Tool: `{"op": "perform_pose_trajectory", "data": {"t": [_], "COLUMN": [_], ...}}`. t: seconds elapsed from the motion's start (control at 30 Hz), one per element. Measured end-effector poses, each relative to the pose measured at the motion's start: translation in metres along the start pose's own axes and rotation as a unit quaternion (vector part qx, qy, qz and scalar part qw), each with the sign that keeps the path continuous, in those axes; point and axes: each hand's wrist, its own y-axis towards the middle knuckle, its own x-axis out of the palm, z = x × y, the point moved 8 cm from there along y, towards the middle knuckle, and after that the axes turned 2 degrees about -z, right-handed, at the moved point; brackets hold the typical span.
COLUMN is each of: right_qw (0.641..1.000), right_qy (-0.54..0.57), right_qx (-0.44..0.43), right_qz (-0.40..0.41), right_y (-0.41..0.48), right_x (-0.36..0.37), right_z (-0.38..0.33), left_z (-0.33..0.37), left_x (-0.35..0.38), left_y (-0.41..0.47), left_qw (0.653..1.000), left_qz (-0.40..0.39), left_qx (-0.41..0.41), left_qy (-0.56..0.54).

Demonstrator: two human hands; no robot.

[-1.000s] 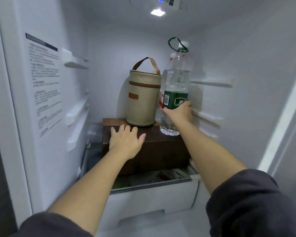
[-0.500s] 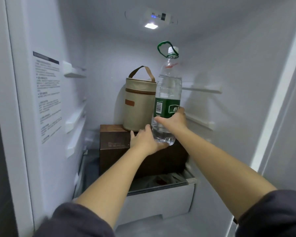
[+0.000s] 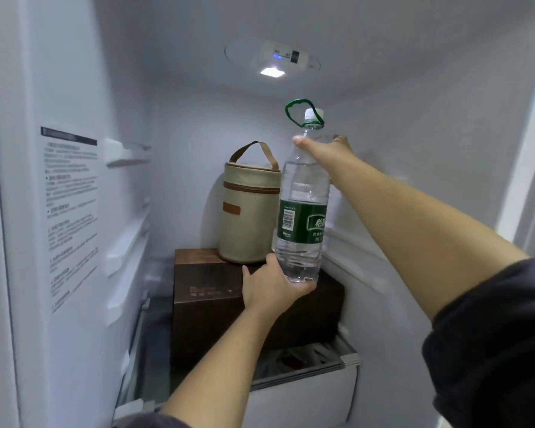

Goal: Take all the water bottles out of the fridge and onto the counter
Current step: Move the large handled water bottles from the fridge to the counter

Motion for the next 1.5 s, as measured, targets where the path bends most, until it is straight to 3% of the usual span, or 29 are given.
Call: {"op": "perform_pose_trajectory", "data": {"t": [0.13, 0.43, 0.77, 0.9, 1.07, 1.23, 1.5], "right_qw": [0.999, 0.998, 0.984, 0.980, 0.980, 0.973, 0.965], "right_qy": [0.018, 0.019, 0.130, 0.152, 0.128, 0.118, 0.104], "right_qx": [-0.011, -0.060, -0.104, -0.109, -0.142, -0.198, -0.234], "right_qz": [0.031, 0.014, 0.060, 0.070, 0.051, 0.035, 0.050], "right_y": [0.013, 0.000, -0.100, -0.153, -0.222, -0.302, -0.431], "right_x": [0.004, -0.019, -0.083, -0.104, -0.148, -0.215, -0.323], "right_z": [-0.018, -0.031, -0.017, 0.008, 0.018, 0.000, -0.012], "left_z": [-0.001, 0.005, 0.017, 0.031, 0.055, 0.094, 0.174], "left_x": [0.000, -0.003, -0.007, -0.005, 0.002, -0.009, -0.011], "left_y": [0.002, -0.002, -0.013, -0.033, -0.088, -0.163, -0.322], "left_qw": [1.000, 0.998, 0.990, 0.983, 0.979, 0.953, 0.931], "left_qz": [0.003, 0.025, 0.022, 0.023, 0.052, 0.062, 0.032], "left_qx": [-0.005, 0.046, 0.131, 0.182, 0.186, 0.193, 0.215], "left_qy": [-0.005, -0.033, -0.046, 0.000, -0.063, -0.225, -0.292]}}
